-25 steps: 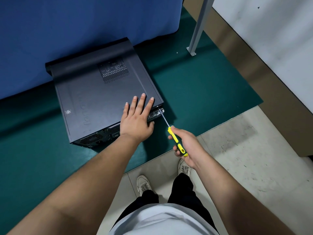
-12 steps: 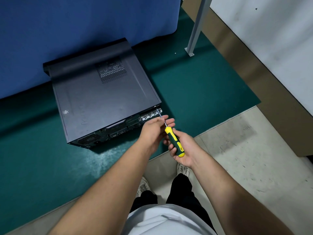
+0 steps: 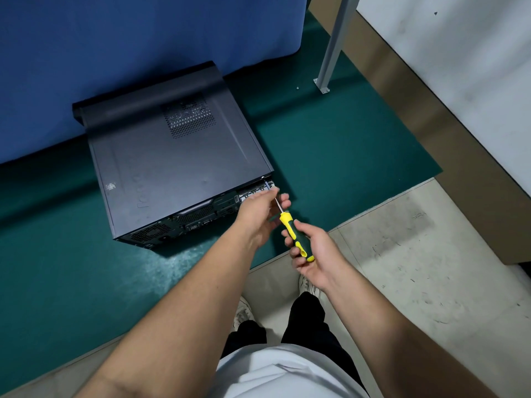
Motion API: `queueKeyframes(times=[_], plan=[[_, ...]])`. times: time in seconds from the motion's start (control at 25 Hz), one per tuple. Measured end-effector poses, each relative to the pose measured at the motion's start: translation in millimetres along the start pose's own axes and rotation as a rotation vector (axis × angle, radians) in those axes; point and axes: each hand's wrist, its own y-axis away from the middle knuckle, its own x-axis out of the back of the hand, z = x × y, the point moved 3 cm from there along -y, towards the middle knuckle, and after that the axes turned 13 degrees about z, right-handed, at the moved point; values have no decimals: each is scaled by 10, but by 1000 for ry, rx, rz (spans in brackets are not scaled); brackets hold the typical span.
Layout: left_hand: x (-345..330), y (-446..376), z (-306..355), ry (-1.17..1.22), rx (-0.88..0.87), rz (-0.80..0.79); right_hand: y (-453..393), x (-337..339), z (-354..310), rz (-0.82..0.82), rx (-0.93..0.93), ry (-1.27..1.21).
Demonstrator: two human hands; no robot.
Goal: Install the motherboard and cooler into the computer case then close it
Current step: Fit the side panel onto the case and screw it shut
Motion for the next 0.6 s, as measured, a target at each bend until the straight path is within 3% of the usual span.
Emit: queueKeyframes(times=[0.08, 0.12, 0.2, 0.28, 0.32, 0.36, 0.44, 0.52, 0.56, 0.6], plan=[[30, -16, 46, 53, -18, -81, -4, -21, 21, -95, -143, -166], [43, -23, 70, 37, -36, -84, -1, -22, 27, -97, -93, -150], [40, -30, 117, -25, -60, -43, -7, 35, 13, 65, 287, 152], [40, -36, 130, -62, -64, 28, -2, 118, -18, 355, 752, 588], [39, -38, 128, -64, -66, 59, -14, 121, -16, 435, 884, 672], [30, -28, 122, -55, -69, 82, -23, 113, -13, 423, 892, 618], [10, -29, 121, -35, -88, 110, -55, 100, -41, 278, 578, 283], [-24, -33, 147, -28, -110, 115, -16, 60, -22, 29, 25, -90], [-31, -30, 176, -17, -116, 112, 13, 43, -19, -53, -155, -234], [-33, -32, 202, -10, -119, 110, 29, 40, -25, -83, -208, -292]])
